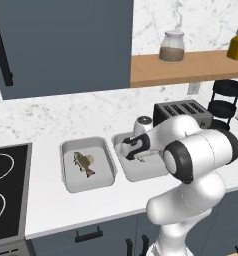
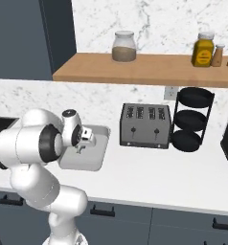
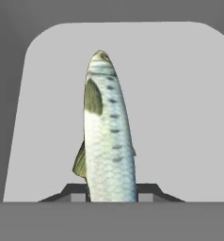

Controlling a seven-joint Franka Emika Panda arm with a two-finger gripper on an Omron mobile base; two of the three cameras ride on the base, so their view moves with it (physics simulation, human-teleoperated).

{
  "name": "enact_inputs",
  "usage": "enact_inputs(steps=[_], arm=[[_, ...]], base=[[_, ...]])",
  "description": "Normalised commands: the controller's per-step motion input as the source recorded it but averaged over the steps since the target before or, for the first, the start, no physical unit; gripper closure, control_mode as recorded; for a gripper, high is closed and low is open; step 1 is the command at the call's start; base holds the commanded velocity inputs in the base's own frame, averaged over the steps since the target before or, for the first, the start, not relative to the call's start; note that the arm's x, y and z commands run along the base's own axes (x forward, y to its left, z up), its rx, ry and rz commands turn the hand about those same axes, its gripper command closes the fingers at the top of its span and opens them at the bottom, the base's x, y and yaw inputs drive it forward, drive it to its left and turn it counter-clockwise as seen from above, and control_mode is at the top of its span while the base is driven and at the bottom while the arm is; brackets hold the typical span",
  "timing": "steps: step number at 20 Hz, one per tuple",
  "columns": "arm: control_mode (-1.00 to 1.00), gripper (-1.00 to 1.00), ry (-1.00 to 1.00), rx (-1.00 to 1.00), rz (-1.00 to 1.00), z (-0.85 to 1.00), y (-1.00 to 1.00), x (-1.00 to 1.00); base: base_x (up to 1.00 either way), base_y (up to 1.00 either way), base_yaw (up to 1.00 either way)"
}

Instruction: Place one garlic and one fish in each tupperware on the nearby counter, to pack two identical lunches.

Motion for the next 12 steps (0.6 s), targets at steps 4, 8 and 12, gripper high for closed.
enact_inputs(steps=[4, 8, 12], arm=[[-1.00, -1.00, -0.01, 0.00, 0.00, -0.18, 0.00, 0.04], [-1.00, -1.00, -0.05, 0.00, 0.00, 0.08, 0.00, -0.13], [-1.00, -1.00, -0.08, 0.00, -0.03, 0.52, 0.00, -0.32]], base=[[0.00, 0.00, 0.00], [0.00, 0.00, 0.00], [0.00, 0.00, 0.00]])
